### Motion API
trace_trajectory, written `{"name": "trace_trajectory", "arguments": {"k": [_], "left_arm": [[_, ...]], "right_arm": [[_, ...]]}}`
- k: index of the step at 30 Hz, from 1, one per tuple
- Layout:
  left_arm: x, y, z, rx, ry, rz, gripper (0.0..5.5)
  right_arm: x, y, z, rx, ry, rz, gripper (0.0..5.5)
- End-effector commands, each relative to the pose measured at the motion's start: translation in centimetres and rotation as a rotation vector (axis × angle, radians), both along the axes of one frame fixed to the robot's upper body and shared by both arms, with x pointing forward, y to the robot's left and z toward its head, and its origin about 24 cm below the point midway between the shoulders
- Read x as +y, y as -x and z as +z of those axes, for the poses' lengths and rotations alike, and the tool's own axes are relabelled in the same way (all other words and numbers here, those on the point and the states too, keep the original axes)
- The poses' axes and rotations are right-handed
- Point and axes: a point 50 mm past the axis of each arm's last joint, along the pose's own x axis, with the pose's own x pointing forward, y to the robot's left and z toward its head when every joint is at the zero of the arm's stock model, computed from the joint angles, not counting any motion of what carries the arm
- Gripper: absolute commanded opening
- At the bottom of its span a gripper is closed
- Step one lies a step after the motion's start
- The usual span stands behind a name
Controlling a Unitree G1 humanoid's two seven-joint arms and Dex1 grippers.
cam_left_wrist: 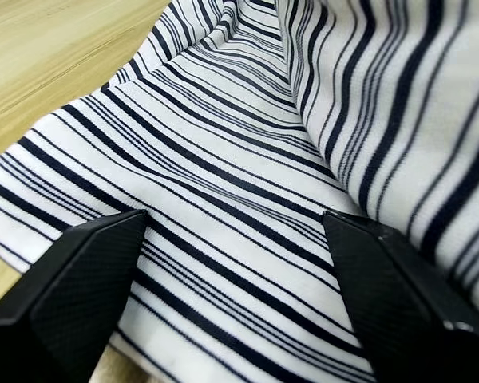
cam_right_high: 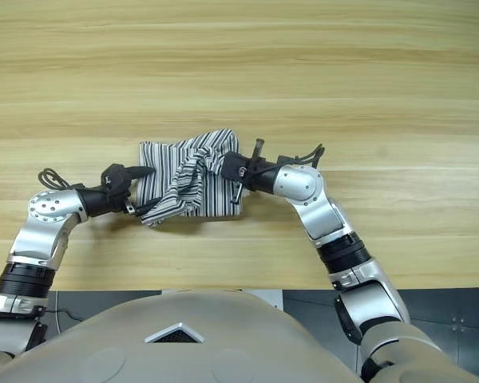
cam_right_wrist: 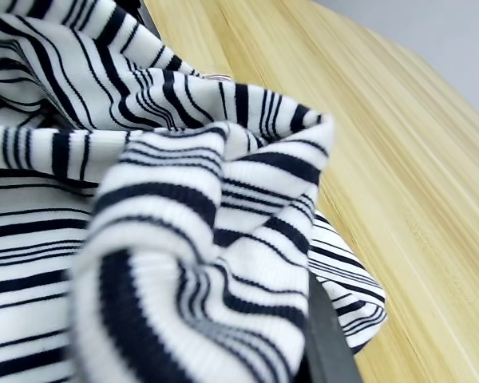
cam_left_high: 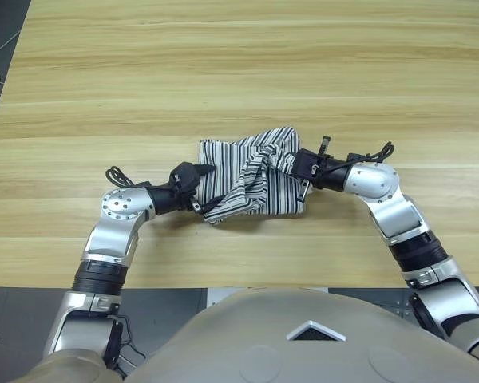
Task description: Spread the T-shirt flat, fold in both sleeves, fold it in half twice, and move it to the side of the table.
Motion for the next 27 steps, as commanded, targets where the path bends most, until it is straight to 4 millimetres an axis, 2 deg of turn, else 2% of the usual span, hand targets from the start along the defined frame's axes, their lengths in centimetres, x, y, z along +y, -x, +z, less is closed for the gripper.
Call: {"name": "trace_trajectory", "arguments": {"k": [1,6,10,11,17,20,24,27], "left_arm": [[0.0,0.9,-0.8,0.057,-0.025,-0.023,4.05],[-0.7,0.6,-0.6,0.045,-0.012,-0.031,4.05],[-0.8,0.5,-0.5,0.039,-0.009,-0.033,4.05],[-0.8,0.6,-0.4,0.038,-0.009,-0.033,4.05],[-0.7,0.5,-0.1,0.028,-0.003,-0.028,4.05],[-0.7,0.4,0.1,0.023,0.002,-0.026,4.05],[-0.5,-0.3,1.5,-0.01,0.049,-0.001,4.05],[-0.7,-0.8,3.7,-0.061,0.149,0.019,4.05]], "right_arm": [[0.9,-0.6,0.2,-0.029,-0.004,0.009,0.33],[1.6,-0.5,-0.7,-0.014,-0.001,0.021,0.33],[1.3,-0.8,-1.4,-0.005,0.024,0.011,0.33],[1.2,-0.7,-1.6,-0.003,0.028,0.016,0.62],[0.4,-1.2,-2.6,-0.032,0.091,-0.014,1.54],[0.1,-1.1,-3.4,-0.032,0.12,-0.016,1.54],[0.0,-0.2,-4.7,-0.021,0.174,0.017,1.54],[-0.1,0.7,-5.5,-0.013,0.215,0.049,1.54]]}}
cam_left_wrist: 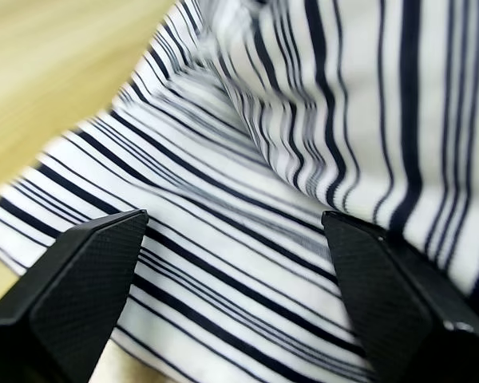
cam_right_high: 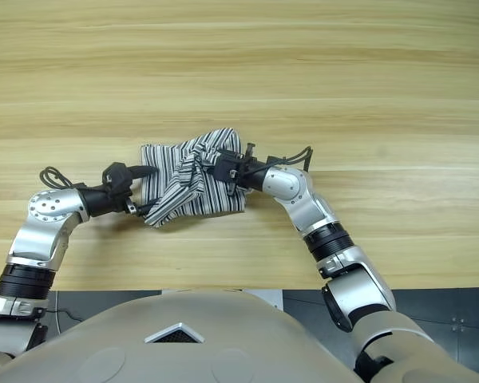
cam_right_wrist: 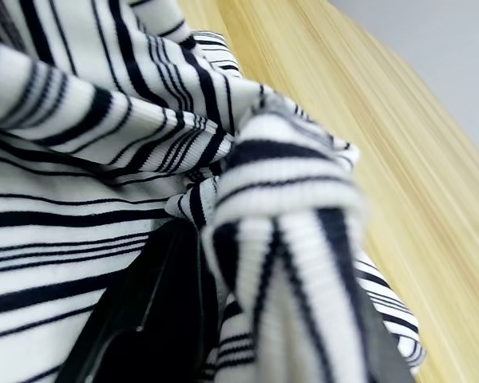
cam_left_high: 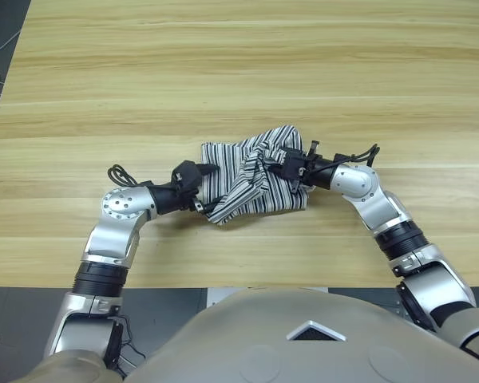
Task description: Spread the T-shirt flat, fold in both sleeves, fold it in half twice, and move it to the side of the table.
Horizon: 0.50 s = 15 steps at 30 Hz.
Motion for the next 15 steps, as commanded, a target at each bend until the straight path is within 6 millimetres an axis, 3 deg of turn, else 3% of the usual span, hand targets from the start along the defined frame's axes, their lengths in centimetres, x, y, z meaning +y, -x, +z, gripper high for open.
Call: {"name": "trace_trajectory", "arguments": {"k": [1,8,11,15], "left_arm": [[-0.1,-0.8,3.4,-0.074,0.129,0.018,4.05],[0.9,-3.2,10.0,-0.2,0.406,0.176,4.05],[0.5,-2.6,10.5,-0.185,0.417,0.147,4.05],[-1.2,-0.1,9.2,-0.087,0.386,0.05,4.05]], "right_arm": [[-1.1,1.9,-3.0,0.092,0.147,0.03,1.54],[-1.3,2.7,-4.0,0.124,0.194,0.05,1.54],[-1.5,2.7,-4.1,0.126,0.204,0.042,1.54],[-1.6,2.5,-4.1,0.118,0.211,0.028,1.54]]}}
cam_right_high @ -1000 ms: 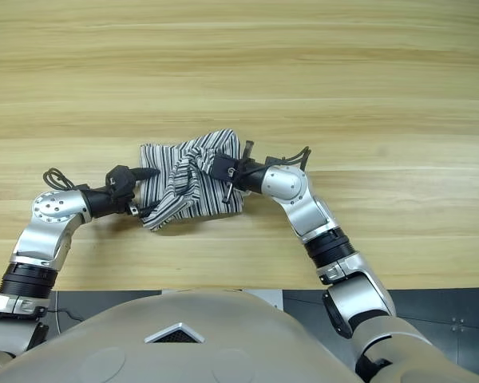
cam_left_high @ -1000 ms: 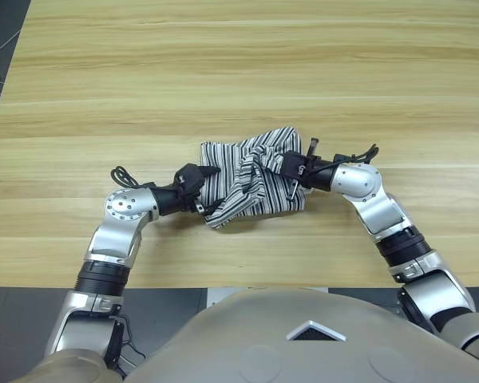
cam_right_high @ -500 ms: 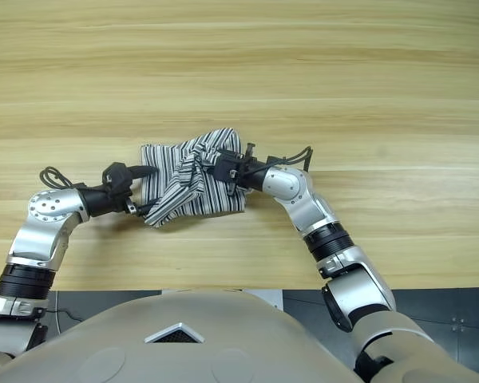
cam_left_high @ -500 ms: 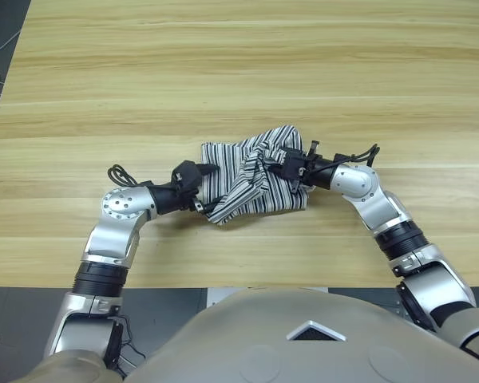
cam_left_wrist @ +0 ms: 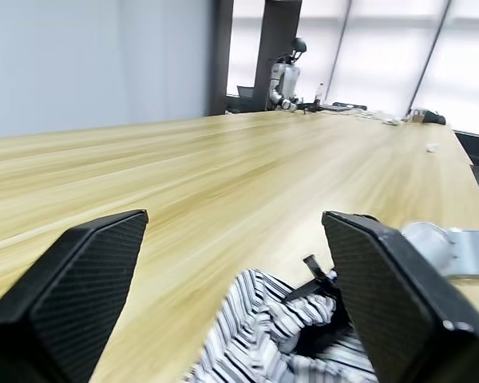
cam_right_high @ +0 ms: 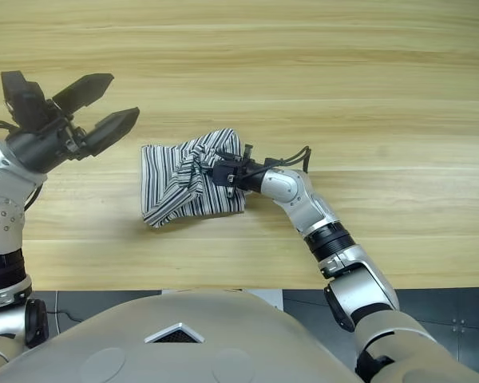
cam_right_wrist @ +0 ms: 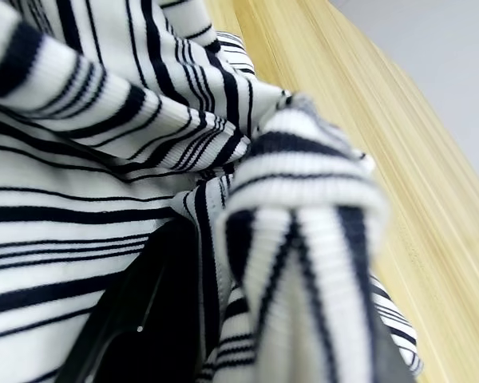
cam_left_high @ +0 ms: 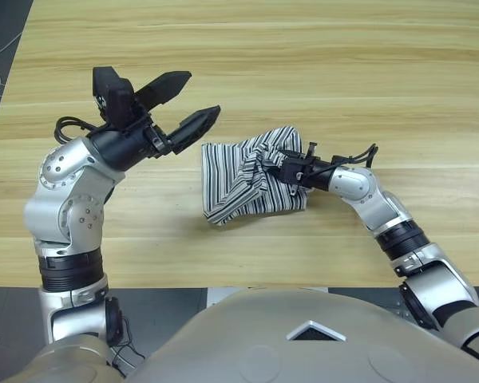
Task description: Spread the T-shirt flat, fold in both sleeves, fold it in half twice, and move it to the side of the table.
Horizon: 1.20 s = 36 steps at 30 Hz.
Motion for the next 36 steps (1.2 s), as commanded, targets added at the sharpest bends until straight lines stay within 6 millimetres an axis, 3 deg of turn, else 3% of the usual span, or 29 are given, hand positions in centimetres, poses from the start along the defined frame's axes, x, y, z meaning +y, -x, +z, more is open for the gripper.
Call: {"name": "trace_trajectory", "arguments": {"k": [1,7,13,19,36], "left_arm": [[-1.2,2.2,-1.2,0.085,-0.039,-0.08,4.05],[-1.3,5.1,-2.5,0.155,-0.187,-0.01,4.05],[-2.9,8.4,-3.7,0.176,-0.322,0.007,4.05],[-3.7,9.3,-5.2,0.212,-0.338,-0.003,4.05],[-4.1,8.3,-6.8,0.187,-0.392,0.043,1.46]], "right_arm": [[-1.8,2.0,-3.7,0.134,0.178,-0.008,1.54],[-1.9,1.8,-3.7,0.13,0.18,-0.03,1.54],[-2.0,1.7,-3.7,0.124,0.182,-0.045,1.54],[-1.8,1.6,-3.6,0.121,0.176,-0.051,1.54],[-1.7,1.8,-3.7,0.13,0.164,-0.06,1.58]]}}
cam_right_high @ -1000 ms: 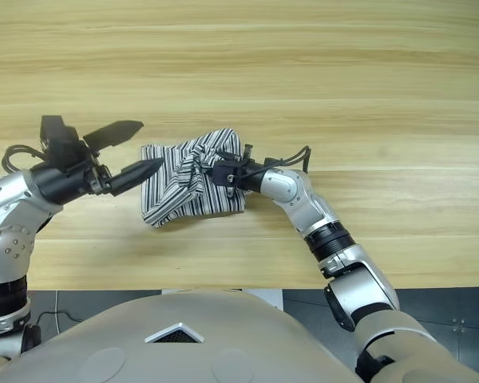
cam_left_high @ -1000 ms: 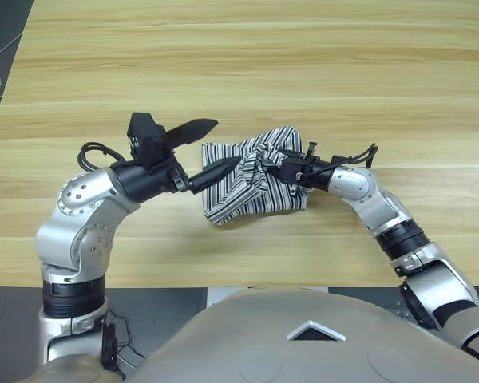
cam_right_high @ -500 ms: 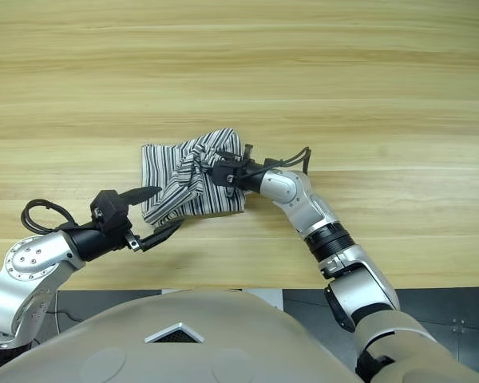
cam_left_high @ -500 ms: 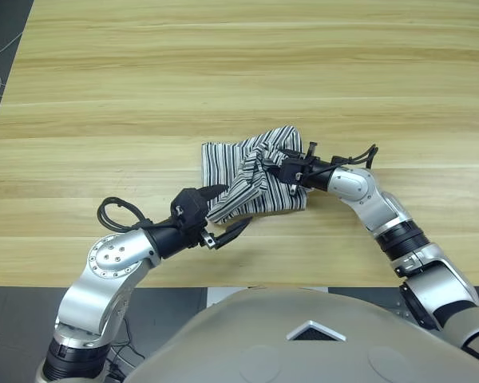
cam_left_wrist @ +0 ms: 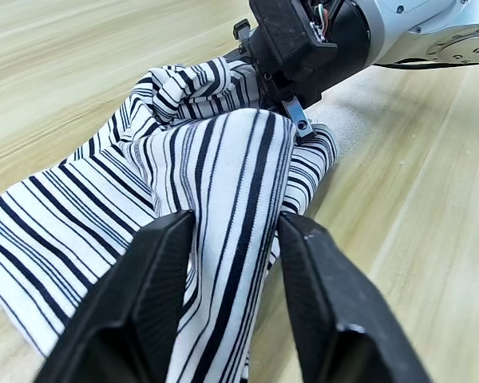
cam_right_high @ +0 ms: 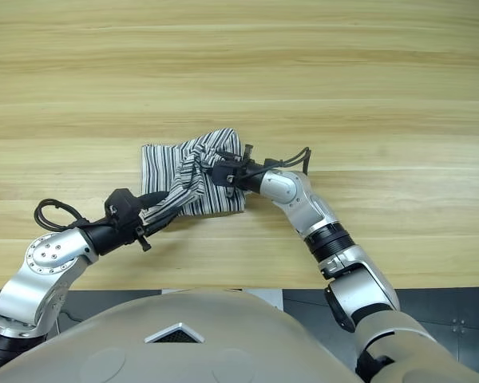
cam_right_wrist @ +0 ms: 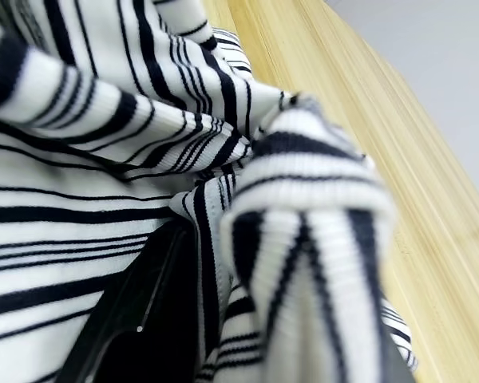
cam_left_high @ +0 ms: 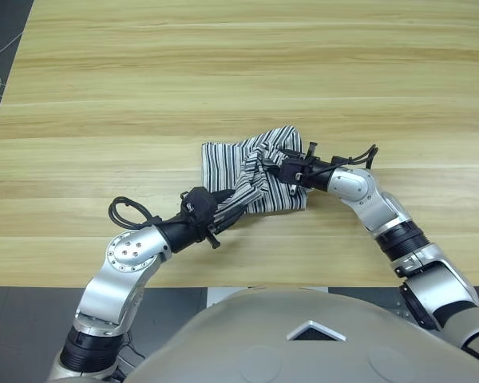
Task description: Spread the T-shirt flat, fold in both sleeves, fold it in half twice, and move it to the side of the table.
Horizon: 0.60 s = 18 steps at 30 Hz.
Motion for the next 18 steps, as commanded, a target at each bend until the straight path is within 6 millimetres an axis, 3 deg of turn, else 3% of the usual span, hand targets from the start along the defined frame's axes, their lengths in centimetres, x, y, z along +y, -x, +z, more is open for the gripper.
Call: {"name": "trace_trajectory", "arguments": {"k": [1,18], "left_arm": [[0.1,-0.2,0.0,-0.018,-0.012,0.007,1.4],[1.8,-4.9,-0.9,-0.044,-0.028,0.256,1.4]], "right_arm": [[-1.9,1.7,-3.8,0.166,0.197,-0.058,1.58],[-1.9,2.2,-3.8,0.153,0.171,-0.053,1.58]]}}
